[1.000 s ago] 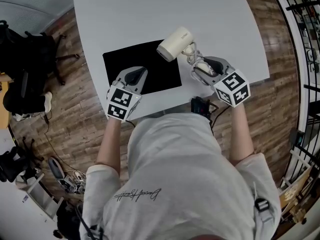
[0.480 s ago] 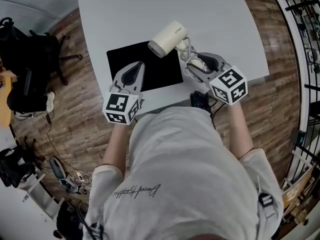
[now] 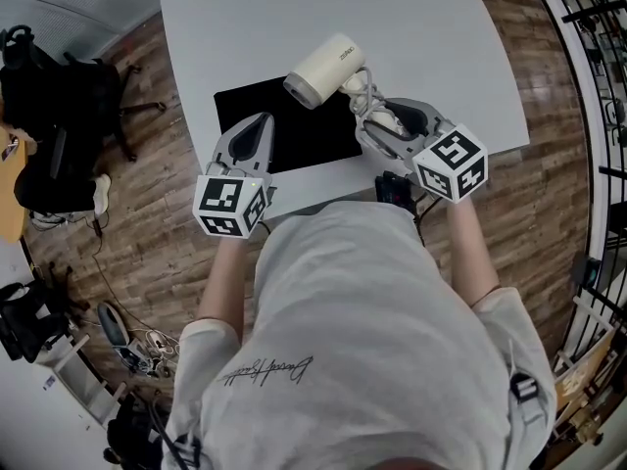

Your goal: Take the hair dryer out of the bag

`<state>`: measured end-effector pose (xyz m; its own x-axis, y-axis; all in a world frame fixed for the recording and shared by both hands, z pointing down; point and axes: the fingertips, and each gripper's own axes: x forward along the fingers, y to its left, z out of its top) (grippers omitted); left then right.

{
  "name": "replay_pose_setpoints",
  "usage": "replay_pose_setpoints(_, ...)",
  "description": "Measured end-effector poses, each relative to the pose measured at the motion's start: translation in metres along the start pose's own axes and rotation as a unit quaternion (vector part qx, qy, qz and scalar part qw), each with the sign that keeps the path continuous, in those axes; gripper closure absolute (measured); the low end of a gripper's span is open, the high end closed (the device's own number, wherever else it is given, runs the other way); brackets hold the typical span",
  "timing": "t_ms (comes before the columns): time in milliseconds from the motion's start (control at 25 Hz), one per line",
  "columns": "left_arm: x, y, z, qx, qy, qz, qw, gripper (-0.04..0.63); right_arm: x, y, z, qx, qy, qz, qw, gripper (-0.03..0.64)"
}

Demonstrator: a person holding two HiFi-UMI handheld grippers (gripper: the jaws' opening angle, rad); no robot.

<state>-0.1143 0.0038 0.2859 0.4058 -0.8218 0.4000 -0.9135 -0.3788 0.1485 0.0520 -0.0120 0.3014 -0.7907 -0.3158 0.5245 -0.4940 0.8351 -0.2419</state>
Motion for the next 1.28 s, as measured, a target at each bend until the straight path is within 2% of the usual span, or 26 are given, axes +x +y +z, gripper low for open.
replay_pose_setpoints(640, -0.005, 0.002, 0.005, 0.022, 0.004, 0.01, 0.9997, 0.583, 0.005, 0.001, -0.001, -0.002, -0.003, 0.002, 1.0, 0.417)
replay_pose_setpoints(1280, -0.001, -0.012, 0.005, 0.034, 0.004, -0.026, 0.9991, 0.583, 0.004, 0.001, -0.003, 0.002, -0.004, -0.004, 1.0, 0.417)
